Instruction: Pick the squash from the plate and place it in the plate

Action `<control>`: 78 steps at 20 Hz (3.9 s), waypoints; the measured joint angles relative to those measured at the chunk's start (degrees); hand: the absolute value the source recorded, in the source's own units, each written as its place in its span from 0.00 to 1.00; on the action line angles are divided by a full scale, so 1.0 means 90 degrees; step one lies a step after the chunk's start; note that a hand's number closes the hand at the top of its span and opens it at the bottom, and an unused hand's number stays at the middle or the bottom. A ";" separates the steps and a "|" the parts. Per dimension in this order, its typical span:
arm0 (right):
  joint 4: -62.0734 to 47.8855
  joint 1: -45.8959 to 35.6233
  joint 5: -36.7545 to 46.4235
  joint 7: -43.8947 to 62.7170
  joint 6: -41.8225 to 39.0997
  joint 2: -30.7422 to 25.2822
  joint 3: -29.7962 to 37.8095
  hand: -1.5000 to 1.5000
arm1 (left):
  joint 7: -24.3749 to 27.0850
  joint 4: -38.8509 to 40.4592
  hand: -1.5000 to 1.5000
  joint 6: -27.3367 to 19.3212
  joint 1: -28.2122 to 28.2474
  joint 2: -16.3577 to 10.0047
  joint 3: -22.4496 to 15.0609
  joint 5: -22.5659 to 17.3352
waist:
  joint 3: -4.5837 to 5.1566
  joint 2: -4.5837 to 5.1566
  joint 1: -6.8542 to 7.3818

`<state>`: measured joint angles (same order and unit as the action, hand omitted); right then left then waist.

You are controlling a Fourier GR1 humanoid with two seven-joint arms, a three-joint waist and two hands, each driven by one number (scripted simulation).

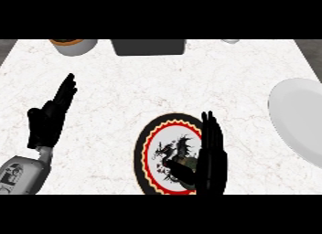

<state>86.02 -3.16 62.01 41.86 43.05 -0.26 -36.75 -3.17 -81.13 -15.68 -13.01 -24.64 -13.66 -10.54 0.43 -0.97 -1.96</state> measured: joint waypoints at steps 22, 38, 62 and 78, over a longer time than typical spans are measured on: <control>0.2608 -0.0027 -0.0026 0.3199 -0.4837 -0.0075 -0.0449 0.00 | -0.0078 0.0007 0.50 0.0156 -0.0149 0.0182 0.0055 0.0124 | -0.0037 0.0102 0.0218; 0.1613 -0.0001 -0.0851 0.3046 -0.5204 -0.0072 -0.0003 0.00 | -0.0074 0.0237 0.50 0.0298 -0.0339 0.0371 0.0218 0.0327 | -0.0045 0.0112 0.0231; 0.1466 0.1154 -0.1201 0.0485 -0.5155 -0.2434 0.1671 1.00 | -0.0090 0.0082 0.50 0.0526 -0.0056 0.0537 0.0695 0.0602 | -0.0088 0.0093 -0.0075; 0.0785 0.0946 -0.3933 -0.4710 -0.4290 -0.5176 0.5222 1.00 | -0.0043 0.0117 0.50 0.0494 0.0195 0.0467 0.0895 0.0514 | -0.0143 -0.0008 -0.0331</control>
<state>93.08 5.35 26.61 -0.53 4.44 -46.84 10.25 -3.55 -80.08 -11.23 -11.25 -20.44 -5.61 -5.91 -0.85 -1.04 -4.94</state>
